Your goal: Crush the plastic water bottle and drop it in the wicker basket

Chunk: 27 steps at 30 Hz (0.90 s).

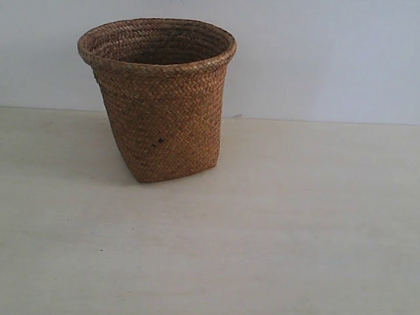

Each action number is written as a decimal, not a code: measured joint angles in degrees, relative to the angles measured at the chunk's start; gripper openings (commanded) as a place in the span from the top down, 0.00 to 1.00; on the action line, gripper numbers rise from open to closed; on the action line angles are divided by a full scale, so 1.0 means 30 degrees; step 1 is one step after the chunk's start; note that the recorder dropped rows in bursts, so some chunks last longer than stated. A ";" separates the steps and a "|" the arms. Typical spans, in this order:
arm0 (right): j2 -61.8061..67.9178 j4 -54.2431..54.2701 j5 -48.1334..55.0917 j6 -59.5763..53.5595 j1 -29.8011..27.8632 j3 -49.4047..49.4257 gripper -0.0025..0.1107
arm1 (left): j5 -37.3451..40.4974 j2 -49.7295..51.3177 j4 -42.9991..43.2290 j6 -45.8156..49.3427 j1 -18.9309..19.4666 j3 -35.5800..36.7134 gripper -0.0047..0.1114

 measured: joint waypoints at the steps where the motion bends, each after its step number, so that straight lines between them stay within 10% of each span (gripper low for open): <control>1: 0.0000 0.0000 0.0000 0.0000 0.0252 0.0000 0.98 | 0.0000 0.0000 0.0000 0.0000 0.0000 0.0000 0.92; 27: 0.0000 0.0000 -0.0194 0.0042 0.0490 0.0000 0.98 | 0.0000 0.0000 0.0000 0.0000 0.0000 0.0000 0.92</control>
